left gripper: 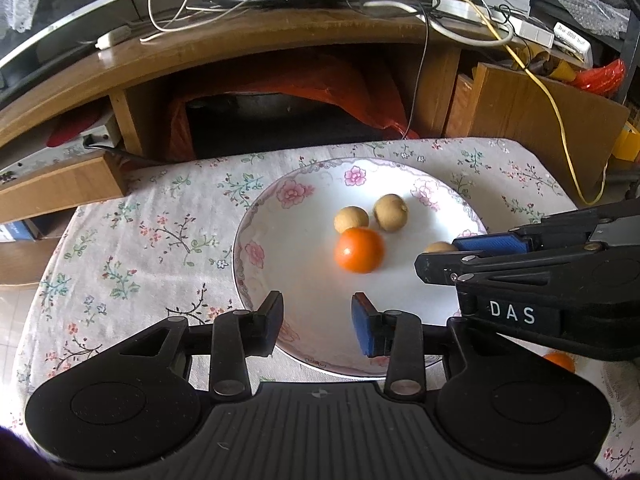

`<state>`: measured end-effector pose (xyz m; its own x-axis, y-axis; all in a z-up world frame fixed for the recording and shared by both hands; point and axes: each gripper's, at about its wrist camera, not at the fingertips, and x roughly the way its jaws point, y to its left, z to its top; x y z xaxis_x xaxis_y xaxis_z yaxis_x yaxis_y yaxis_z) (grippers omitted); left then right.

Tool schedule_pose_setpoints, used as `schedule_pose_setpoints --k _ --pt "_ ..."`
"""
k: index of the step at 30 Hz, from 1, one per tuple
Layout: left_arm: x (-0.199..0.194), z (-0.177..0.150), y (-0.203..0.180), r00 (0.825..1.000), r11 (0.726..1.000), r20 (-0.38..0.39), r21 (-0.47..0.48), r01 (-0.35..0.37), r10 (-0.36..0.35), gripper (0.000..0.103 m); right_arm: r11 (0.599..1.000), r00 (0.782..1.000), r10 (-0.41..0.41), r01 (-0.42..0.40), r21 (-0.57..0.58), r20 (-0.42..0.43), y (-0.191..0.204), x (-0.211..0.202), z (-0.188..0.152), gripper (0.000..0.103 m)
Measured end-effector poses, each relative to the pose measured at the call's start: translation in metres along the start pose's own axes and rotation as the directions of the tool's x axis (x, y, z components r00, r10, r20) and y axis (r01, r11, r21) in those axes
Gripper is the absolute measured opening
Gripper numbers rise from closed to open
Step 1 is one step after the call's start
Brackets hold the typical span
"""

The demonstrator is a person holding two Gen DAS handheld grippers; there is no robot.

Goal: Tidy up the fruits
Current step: 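Open the left gripper over the bowl while the right releases its tan fruit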

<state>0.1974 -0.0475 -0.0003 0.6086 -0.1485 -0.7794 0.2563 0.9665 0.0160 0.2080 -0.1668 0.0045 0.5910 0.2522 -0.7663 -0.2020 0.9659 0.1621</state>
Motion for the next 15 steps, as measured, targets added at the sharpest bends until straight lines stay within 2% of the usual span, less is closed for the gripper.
schedule_pose_setpoints --k 7,15 --pt "-0.011 0.004 0.002 0.999 1.0 0.034 -0.014 0.01 -0.009 0.056 1.0 0.999 0.011 -0.012 0.02 0.041 -0.002 -0.013 0.005 0.027" --pt "-0.019 0.002 0.001 0.999 1.0 0.04 -0.003 0.012 -0.012 0.056 1.0 0.998 0.009 -0.01 0.029 0.062 -0.002 -0.025 0.006 0.027"
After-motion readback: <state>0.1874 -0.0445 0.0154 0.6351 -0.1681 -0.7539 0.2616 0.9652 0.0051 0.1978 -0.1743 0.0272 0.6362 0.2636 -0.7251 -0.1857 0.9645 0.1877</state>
